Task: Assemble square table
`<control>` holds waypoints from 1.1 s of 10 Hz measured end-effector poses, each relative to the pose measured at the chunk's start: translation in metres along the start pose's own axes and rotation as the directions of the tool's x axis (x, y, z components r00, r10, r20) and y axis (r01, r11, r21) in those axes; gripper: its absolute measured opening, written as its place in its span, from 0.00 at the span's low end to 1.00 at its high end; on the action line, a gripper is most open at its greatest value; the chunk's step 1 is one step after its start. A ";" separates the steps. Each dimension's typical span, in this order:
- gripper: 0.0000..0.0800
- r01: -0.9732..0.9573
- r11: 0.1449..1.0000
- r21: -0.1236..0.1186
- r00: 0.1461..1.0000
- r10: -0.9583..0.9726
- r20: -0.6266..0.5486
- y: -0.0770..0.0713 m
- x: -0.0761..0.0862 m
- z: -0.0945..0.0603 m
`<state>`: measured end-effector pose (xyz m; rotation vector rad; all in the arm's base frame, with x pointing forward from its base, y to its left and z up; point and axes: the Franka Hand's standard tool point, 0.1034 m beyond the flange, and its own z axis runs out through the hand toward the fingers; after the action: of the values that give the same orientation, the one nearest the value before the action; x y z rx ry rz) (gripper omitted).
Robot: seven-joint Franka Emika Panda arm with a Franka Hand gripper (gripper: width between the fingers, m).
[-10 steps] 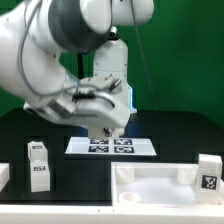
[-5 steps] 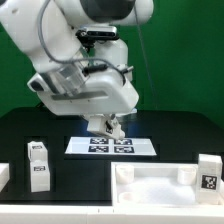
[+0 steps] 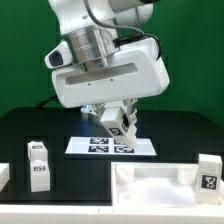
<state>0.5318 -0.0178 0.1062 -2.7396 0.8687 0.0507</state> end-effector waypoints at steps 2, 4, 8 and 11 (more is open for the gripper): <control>0.35 0.038 0.999 -0.026 0.989 -0.041 -0.144 -0.001 0.007 0.000; 0.35 0.161 0.984 -0.078 0.961 -0.175 -0.216 -0.022 0.032 -0.016; 0.35 0.245 0.962 -0.119 0.892 -0.271 -0.362 -0.055 0.026 -0.009; 0.35 0.360 0.915 -0.181 0.855 -0.402 -0.328 -0.053 0.040 -0.007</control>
Offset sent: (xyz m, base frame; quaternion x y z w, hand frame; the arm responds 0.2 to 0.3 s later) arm 0.0638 -0.0084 0.0321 -0.0498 0.1635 -0.1725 0.9701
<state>0.5945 -0.0003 0.1216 -3.0277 0.3841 -0.5103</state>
